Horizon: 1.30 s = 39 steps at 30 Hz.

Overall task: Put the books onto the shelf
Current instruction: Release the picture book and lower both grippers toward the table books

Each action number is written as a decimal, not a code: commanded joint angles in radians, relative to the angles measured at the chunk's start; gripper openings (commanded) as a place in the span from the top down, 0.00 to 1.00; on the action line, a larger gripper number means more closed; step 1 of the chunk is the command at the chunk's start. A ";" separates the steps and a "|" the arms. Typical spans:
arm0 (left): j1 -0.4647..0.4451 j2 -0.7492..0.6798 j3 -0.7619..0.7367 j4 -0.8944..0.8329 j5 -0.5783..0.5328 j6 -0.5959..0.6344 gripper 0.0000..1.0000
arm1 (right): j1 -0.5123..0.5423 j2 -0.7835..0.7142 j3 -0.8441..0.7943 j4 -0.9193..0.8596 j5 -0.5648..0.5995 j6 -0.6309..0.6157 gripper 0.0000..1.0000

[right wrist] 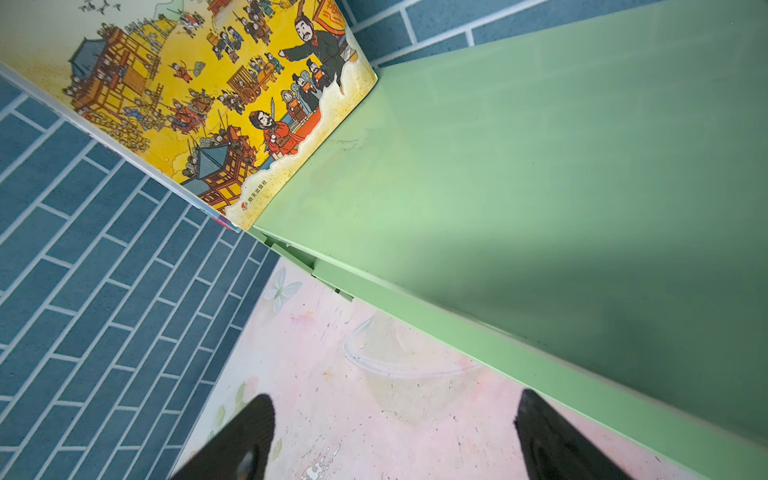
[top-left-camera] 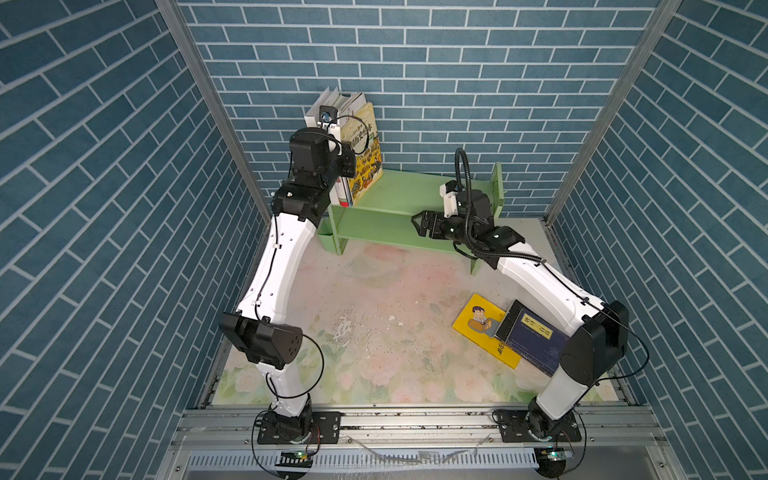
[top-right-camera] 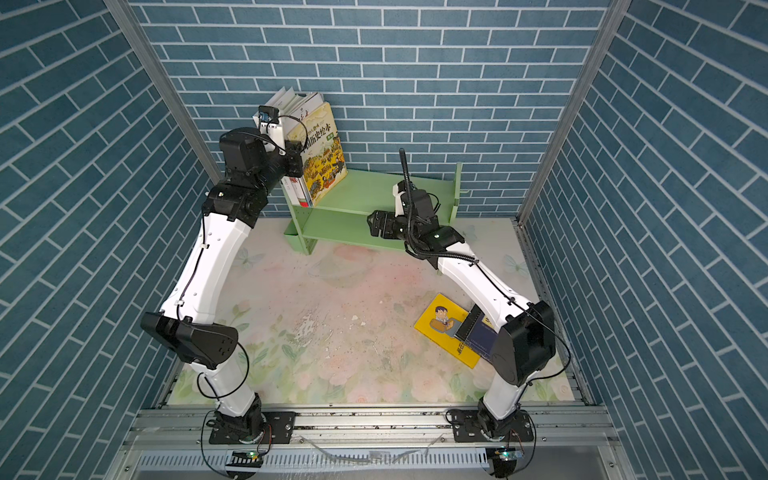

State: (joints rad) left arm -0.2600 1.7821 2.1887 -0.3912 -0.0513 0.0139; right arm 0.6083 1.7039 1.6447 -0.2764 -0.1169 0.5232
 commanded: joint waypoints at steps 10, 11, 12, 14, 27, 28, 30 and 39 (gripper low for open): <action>0.008 -0.246 -0.187 0.083 0.008 -0.061 0.41 | -0.002 -0.089 -0.039 -0.007 -0.003 -0.016 0.09; 0.008 -0.276 -0.221 0.095 0.018 -0.075 0.39 | -0.003 -0.101 -0.045 -0.015 -0.004 -0.017 0.09; 0.008 -0.302 -0.248 0.102 0.029 -0.089 0.37 | -0.001 -0.111 -0.050 -0.027 -0.006 -0.018 0.09; 0.008 -0.358 -0.305 0.110 0.066 -0.125 0.29 | -0.004 -0.135 -0.061 -0.058 -0.009 -0.021 0.09; -0.011 -0.621 -0.827 0.234 0.369 -0.506 0.00 | 0.029 -0.462 -0.360 -0.193 0.001 -0.036 0.06; -0.030 -0.637 -0.874 0.243 0.378 -0.533 0.00 | 0.031 -0.490 -0.390 -0.219 0.022 -0.031 0.06; -0.084 -0.662 -0.960 0.254 0.367 -0.568 0.00 | 0.031 -0.538 -0.445 -0.266 0.106 -0.009 0.06; -0.431 -0.592 -1.199 0.270 0.247 -0.671 0.00 | -0.074 -0.663 -0.685 -0.484 0.326 0.243 0.04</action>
State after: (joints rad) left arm -0.6209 1.1648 1.0306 -0.1658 0.2420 -0.5957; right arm 0.5777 1.0870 1.0176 -0.6559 0.1280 0.6266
